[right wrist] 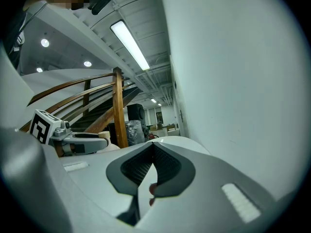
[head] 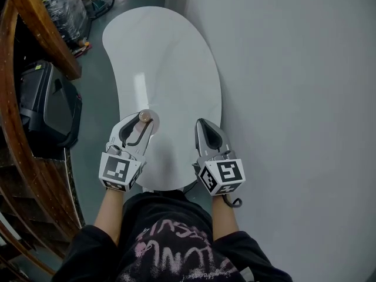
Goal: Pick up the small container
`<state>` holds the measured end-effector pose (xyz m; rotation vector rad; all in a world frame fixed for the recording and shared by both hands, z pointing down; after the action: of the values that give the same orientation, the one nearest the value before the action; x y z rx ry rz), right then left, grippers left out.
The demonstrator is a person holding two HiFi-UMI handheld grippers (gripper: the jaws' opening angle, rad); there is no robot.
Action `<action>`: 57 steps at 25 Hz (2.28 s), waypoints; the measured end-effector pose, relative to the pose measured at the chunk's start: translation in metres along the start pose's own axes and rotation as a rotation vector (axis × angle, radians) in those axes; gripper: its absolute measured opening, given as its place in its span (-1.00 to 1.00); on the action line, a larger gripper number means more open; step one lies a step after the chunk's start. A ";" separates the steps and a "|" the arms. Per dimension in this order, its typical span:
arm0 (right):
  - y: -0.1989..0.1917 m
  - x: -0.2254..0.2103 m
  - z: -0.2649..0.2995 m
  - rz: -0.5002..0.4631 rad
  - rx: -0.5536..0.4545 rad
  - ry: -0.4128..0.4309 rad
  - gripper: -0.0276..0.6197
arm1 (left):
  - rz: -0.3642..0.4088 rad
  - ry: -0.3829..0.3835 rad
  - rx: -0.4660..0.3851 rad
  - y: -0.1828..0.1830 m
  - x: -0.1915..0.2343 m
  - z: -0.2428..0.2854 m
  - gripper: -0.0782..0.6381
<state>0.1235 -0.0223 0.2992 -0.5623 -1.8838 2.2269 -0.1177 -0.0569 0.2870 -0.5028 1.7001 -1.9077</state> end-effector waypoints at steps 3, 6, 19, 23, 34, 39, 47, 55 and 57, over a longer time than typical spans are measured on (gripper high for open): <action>0.000 0.003 -0.001 -0.001 0.000 0.001 -0.84 | 0.003 0.003 -0.001 0.002 0.000 -0.004 -0.44; 0.003 0.003 -0.003 0.005 -0.006 0.009 -0.85 | 0.000 0.007 -0.008 0.006 -0.001 -0.005 -0.44; 0.013 0.002 0.000 -0.008 -0.022 0.035 -0.85 | -0.004 0.018 -0.039 0.012 -0.002 -0.007 -0.44; 0.017 0.005 0.002 -0.022 -0.027 0.037 -0.85 | -0.001 0.022 -0.045 0.015 0.001 -0.010 -0.44; 0.022 0.014 0.002 -0.046 -0.033 0.030 -0.85 | 0.005 0.014 -0.059 0.022 0.005 -0.016 -0.44; 0.026 0.019 0.000 -0.057 -0.037 0.012 -0.85 | 0.011 0.003 -0.067 0.025 0.011 -0.021 -0.44; 0.028 0.030 -0.003 -0.070 -0.047 -0.020 -0.86 | 0.018 -0.022 -0.082 0.028 0.021 -0.028 -0.44; 0.026 0.030 -0.010 -0.078 -0.048 -0.053 -0.86 | 0.024 -0.037 -0.083 0.028 0.021 -0.028 -0.44; 0.028 0.030 -0.011 -0.078 -0.049 -0.060 -0.86 | 0.025 -0.041 -0.087 0.029 0.021 -0.028 -0.44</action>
<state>0.1041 -0.0065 0.2651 -0.4259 -1.9583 2.1772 -0.1467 -0.0492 0.2533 -0.5479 1.7604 -1.8003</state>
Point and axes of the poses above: the fingertips, and each gripper's own axes: z forward along the fingers, x to its left, y out of its top, the point moved 10 cm from there along -z, backward along the fingers, and after that the axes turned 2 degrees about y, right-handed, at the moved point
